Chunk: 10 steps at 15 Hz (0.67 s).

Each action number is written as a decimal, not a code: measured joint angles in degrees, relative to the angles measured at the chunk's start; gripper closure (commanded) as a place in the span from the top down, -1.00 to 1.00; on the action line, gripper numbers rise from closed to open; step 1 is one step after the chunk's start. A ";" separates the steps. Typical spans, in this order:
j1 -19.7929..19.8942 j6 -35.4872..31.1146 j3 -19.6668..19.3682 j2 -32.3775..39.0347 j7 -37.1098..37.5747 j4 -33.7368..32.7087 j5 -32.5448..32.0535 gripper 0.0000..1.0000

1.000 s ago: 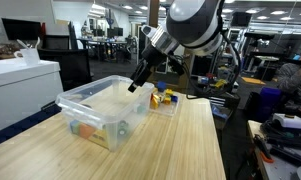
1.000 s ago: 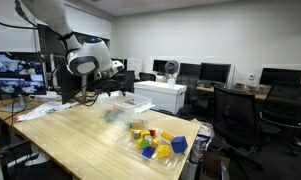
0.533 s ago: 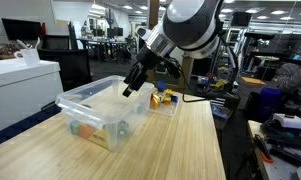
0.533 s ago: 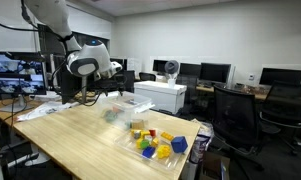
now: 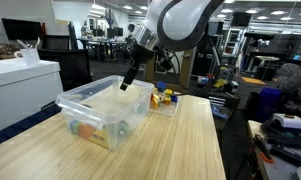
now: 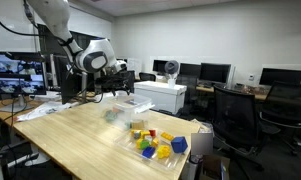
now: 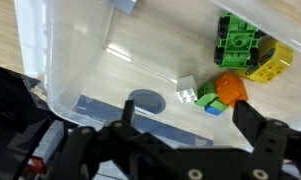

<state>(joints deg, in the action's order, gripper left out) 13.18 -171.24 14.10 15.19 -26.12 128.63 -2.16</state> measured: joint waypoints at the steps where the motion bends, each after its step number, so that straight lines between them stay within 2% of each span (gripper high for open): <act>1: -3.23 1.47 -3.19 0.29 3.30 -1.36 -2.51 1.00; 4: -11.66 8.64 -9.58 2.98 12.70 -7.22 -9.28 1.00; 5: -17.05 13.71 -12.21 8.44 16.47 -13.60 -10.28 1.00; 7: -18.77 18.73 -13.26 15.72 17.62 -20.63 -10.44 1.00; 10: -18.55 20.35 -13.32 21.46 17.53 -25.87 -10.43 1.00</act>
<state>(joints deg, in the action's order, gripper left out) -5.37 -150.89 0.77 36.65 -8.58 102.77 -12.59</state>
